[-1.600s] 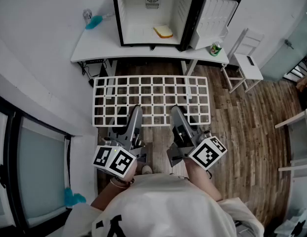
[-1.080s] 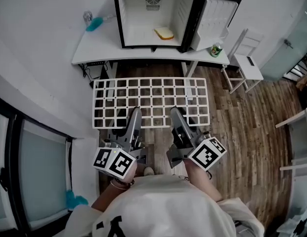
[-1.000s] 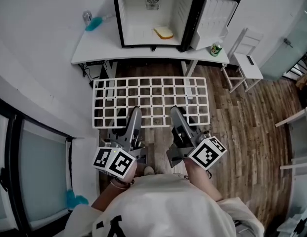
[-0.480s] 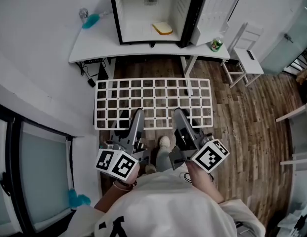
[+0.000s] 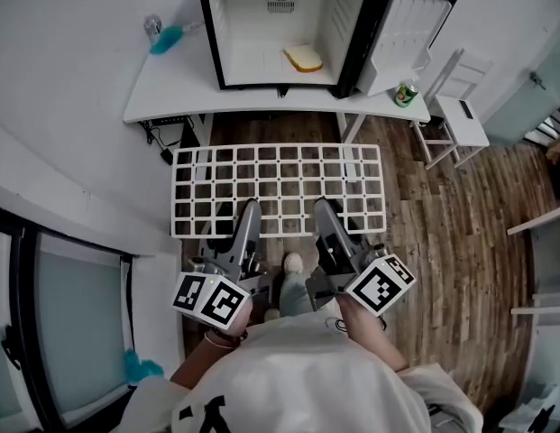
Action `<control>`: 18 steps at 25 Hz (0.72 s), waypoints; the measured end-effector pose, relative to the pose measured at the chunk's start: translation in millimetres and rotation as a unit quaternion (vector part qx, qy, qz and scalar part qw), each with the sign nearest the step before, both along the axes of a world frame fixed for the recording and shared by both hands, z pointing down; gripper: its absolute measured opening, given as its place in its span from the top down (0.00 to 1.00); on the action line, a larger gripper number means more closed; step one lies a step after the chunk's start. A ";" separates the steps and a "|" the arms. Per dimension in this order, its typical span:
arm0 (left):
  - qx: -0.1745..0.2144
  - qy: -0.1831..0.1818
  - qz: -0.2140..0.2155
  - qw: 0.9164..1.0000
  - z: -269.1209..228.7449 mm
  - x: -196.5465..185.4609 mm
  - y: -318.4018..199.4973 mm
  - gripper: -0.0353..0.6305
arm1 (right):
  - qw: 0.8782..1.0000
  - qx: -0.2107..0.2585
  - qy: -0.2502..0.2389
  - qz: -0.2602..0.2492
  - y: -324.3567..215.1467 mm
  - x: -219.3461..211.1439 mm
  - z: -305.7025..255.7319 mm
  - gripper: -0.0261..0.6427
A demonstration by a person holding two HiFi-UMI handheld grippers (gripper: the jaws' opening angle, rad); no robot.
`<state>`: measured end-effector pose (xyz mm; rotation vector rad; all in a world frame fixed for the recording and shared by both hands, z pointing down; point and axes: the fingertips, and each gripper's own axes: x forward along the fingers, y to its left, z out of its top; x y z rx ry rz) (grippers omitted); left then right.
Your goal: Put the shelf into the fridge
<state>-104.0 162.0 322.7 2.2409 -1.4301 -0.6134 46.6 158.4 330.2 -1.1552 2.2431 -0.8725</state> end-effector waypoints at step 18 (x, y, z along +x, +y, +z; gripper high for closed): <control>0.014 -0.005 -0.019 1.000 -18.2 17.5 -170.9 0.67 | 1.000 0.005 -0.012 -0.022 -177.1 17.3 -14.5 0.79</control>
